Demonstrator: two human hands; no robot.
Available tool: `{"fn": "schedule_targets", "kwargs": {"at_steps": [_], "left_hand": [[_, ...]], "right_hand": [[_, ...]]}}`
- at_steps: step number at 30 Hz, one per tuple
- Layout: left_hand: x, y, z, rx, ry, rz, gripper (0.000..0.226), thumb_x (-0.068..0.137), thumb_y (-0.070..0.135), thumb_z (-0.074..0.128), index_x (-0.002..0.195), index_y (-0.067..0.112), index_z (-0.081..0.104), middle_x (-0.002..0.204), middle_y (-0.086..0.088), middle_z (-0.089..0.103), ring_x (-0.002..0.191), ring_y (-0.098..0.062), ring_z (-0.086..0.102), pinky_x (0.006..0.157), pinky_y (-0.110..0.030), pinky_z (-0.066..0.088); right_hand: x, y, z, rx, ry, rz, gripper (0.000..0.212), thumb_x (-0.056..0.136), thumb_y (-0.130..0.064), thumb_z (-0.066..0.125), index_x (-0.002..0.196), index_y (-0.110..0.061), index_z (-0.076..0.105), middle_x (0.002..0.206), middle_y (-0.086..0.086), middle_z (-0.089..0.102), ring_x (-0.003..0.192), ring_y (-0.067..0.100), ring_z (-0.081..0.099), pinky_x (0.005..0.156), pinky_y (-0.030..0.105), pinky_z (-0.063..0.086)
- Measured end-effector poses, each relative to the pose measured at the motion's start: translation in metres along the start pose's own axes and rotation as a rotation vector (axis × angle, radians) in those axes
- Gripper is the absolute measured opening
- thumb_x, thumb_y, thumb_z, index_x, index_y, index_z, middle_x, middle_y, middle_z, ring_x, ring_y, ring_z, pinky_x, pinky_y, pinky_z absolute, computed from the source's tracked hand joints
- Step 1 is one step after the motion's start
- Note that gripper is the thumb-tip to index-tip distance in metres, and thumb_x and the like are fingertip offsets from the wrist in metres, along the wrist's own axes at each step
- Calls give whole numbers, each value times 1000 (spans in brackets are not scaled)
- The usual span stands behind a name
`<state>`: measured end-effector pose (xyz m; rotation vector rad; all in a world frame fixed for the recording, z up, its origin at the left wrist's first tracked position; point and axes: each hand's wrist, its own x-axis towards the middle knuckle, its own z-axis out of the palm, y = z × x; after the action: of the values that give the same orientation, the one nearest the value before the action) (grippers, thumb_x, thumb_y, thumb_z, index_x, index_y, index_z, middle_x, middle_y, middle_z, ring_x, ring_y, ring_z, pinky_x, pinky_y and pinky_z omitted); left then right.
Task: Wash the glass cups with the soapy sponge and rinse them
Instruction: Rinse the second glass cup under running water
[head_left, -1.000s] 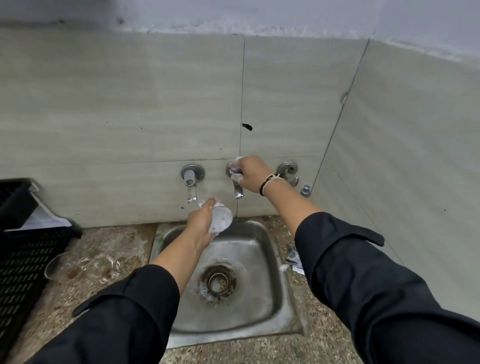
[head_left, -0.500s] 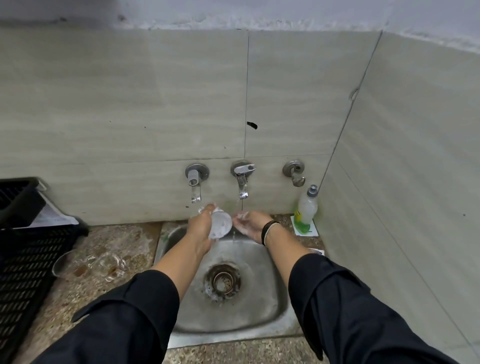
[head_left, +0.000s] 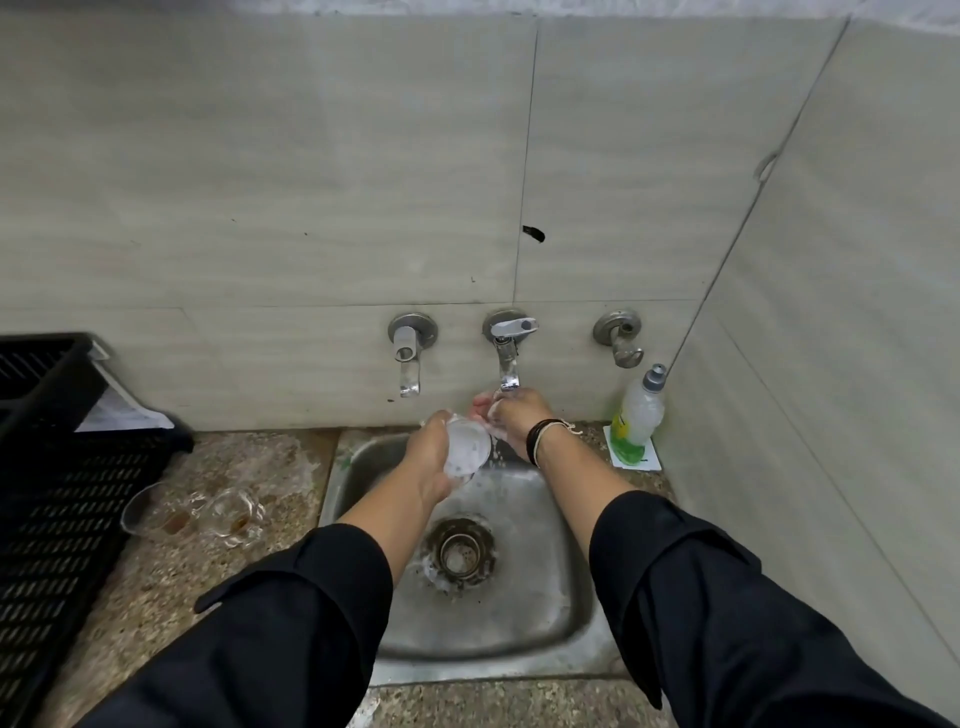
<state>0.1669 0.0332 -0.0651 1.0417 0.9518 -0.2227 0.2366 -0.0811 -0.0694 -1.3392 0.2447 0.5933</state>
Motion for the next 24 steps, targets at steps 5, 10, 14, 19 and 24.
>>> {"fn": "schedule_targets", "kwargs": {"at_steps": [5, 10, 14, 19, 24], "left_hand": [[27, -6, 24, -103, -37, -115, 43, 97, 42, 47, 120, 11, 65, 98, -12, 73, 86, -32, 70, 62, -36, 57], [21, -3, 49, -261, -99, -133, 57, 105, 42, 25, 116, 7, 68, 113, -17, 72, 104, -34, 69, 102, -48, 52], [25, -2, 61, -274, -91, -94, 49, 106, 30, 22, 85, 8, 61, 85, -13, 68, 80, -27, 63, 76, -39, 53], [26, -1, 56, -170, -68, -93, 56, 108, 38, 21, 103, 2, 64, 76, -18, 71, 64, -30, 66, 52, -30, 53], [23, -2, 60, -168, -111, -55, 53, 105, 29, 23, 106, 4, 70, 88, -21, 73, 85, -35, 68, 80, -43, 56]], "right_hand": [[1, -14, -13, -492, 72, -249, 28, 75, 6, 60, 73, -19, 73, 79, 0, 75, 85, 23, 72, 85, 38, 59], [-20, -19, -19, -1022, 195, -534, 6, 77, -14, 63, 79, -19, 65, 85, 7, 73, 85, 29, 67, 66, 25, 39], [-42, -13, -21, -1197, -41, -545, 33, 73, -19, 54, 97, -9, 74, 105, 11, 73, 100, 31, 66, 83, 30, 48], [-52, 0, -28, -1764, -137, -663, 33, 73, -28, 49, 99, -20, 68, 112, 6, 67, 122, 27, 50, 108, 55, 21], [-49, 3, -26, -1665, -162, -496, 39, 79, -18, 57, 117, -17, 55, 131, 8, 55, 133, 28, 40, 107, 61, 30]]}}
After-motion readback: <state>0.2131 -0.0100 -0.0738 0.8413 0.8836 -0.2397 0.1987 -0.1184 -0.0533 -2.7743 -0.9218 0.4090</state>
